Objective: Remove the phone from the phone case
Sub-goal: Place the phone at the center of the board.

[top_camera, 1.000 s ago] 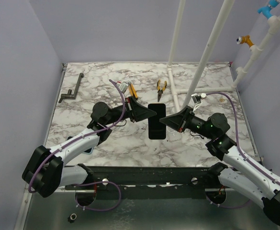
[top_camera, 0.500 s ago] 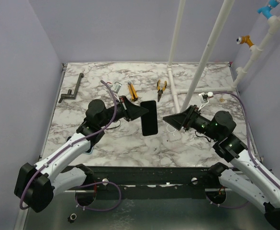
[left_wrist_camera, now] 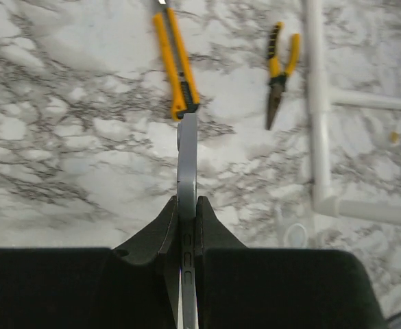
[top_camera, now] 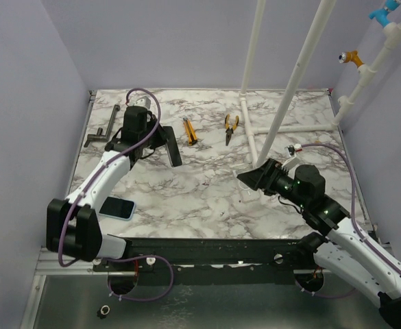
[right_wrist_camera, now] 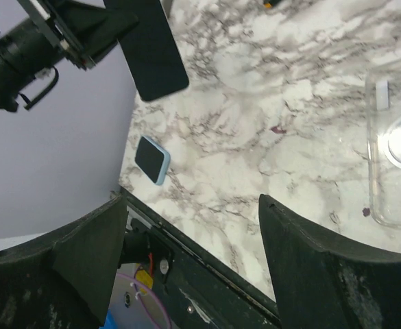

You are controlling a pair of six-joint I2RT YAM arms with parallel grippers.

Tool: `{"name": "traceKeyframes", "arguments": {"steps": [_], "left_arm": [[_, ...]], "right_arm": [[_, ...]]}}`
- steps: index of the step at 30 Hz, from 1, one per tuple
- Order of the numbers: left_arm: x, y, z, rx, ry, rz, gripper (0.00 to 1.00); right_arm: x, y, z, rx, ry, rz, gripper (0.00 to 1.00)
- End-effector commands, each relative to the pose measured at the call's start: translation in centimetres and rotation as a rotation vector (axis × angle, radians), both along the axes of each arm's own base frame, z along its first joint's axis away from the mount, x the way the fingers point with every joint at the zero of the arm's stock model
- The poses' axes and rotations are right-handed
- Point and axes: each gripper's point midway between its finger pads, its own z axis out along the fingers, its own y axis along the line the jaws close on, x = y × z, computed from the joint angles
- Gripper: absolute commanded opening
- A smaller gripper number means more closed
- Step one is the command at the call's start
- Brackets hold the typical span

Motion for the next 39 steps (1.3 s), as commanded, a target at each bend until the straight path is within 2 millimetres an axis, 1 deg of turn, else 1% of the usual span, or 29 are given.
{"name": "traceKeyframes", "arguments": {"steps": [1, 3, 6, 8, 10, 13, 14, 17, 20, 22, 24, 29, 33, 39], "left_arm": [[3.9, 4.8, -2.3, 0.201, 0.047, 0.144, 0.00], [5.4, 5.9, -2.9, 0.239, 0.036, 0.175, 0.00], [7.8, 6.6, -4.5, 0.238, 0.059, 0.163, 0.00], [9.4, 6.0, -5.5, 0.190, 0.089, 0.096, 0.00], [10.8, 5.6, -6.6, 0.194, 0.118, 0.061, 0.00], [12.7, 5.1, -7.4, 0.191, 0.133, 0.029, 0.00], [13.1, 4.5, -7.8, 0.177, 0.136, -0.005, 0.00], [14.4, 2.8, -8.1, 0.136, 0.126, -0.114, 0.00], [15.8, 3.3, -9.0, 0.086, 0.149, -0.122, 0.00], [16.2, 3.9, -9.8, 0.031, 0.187, -0.112, 0.00], [16.2, 4.0, -10.5, -0.024, 0.218, -0.118, 0.00], [16.0, 3.5, -12.2, -0.111, 0.272, -0.167, 0.00], [15.6, 2.7, -13.4, -0.211, 0.327, -0.217, 0.00], [15.2, 2.3, -14.7, -0.239, 0.363, -0.245, 0.00]], "right_arm": [[-1.1, 0.5, -3.5, -0.099, 0.078, 0.087, 0.79], [-1.8, 0.8, -4.9, -0.123, 0.108, 0.136, 0.78], [-2.9, 1.1, -5.9, -0.119, 0.118, 0.189, 0.77], [-3.5, 1.0, -5.9, -0.114, 0.099, 0.208, 0.76], [-3.7, 0.4, -5.6, -0.125, 0.082, 0.196, 0.76], [-3.9, -0.3, -5.3, -0.150, 0.060, 0.179, 0.76], [-4.0, -0.5, -5.3, -0.157, 0.051, 0.177, 0.76], [-4.0, -0.8, -5.7, -0.178, 0.054, 0.174, 0.76], [-4.1, -0.7, -6.0, -0.187, 0.073, 0.181, 0.76], [-4.3, -0.5, -6.2, -0.183, 0.092, 0.194, 0.76], [-4.6, -0.3, -6.4, -0.180, 0.100, 0.211, 0.75], [-4.5, -0.8, -6.9, -0.205, 0.130, 0.188, 0.75], [-4.5, -0.5, -6.4, -0.200, 0.135, 0.200, 0.75], [-4.5, 0.0, -6.4, -0.184, 0.137, 0.222, 0.75]]}}
